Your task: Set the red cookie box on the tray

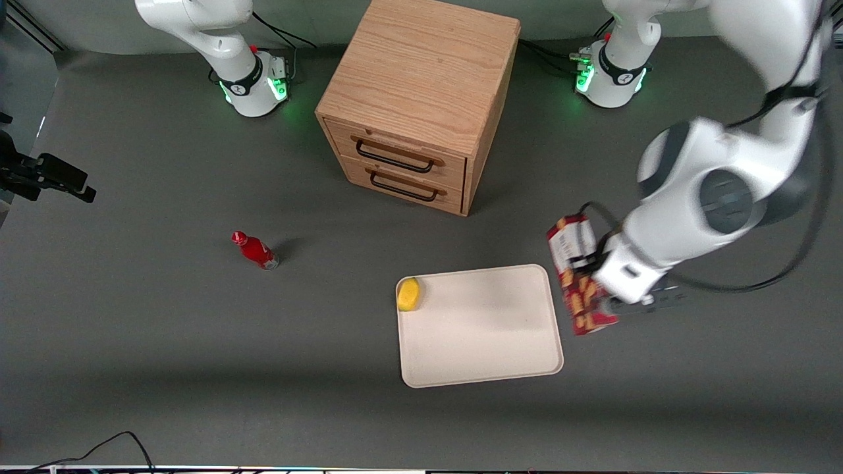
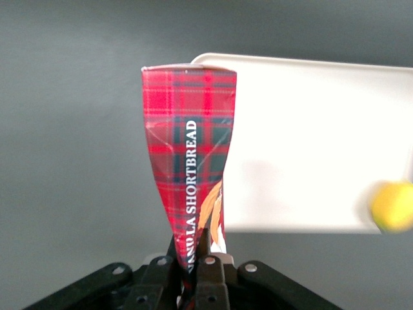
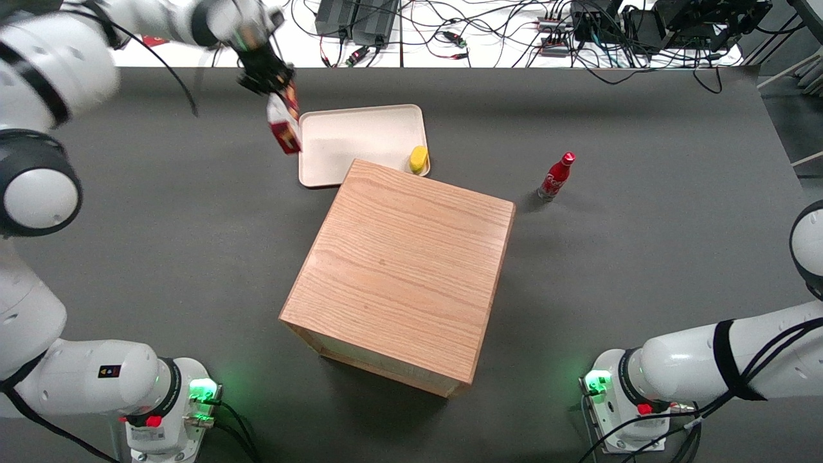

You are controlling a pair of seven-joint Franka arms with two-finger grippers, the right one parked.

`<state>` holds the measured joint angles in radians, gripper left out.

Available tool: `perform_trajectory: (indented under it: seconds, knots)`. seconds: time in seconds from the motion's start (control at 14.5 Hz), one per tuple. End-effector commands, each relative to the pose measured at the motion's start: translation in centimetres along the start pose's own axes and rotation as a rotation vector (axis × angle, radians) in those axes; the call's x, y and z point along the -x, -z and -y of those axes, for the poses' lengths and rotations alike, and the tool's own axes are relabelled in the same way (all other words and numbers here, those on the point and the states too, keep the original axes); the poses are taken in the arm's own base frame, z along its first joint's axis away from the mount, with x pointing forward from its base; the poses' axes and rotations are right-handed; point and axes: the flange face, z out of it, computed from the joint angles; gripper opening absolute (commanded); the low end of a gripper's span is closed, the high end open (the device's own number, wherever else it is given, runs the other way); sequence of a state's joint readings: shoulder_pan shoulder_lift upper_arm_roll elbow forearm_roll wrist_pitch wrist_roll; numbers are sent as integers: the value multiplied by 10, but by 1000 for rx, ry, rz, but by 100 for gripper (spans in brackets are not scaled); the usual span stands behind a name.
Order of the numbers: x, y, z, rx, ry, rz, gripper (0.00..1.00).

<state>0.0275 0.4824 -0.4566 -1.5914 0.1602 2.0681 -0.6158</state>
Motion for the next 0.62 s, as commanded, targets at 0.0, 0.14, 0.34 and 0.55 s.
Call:
perform_trajectory:
  seconds: [0.0,0.14,0.34,0.55]
  knots:
    - [11,-81,-2,-4,-2,-81,0]
    - [13,-110,0,-32,-43,-103,9]
    - [11,-107,2,-54,-62,-118,100]
    - [9,-48,16,-165,-72,-82,100]
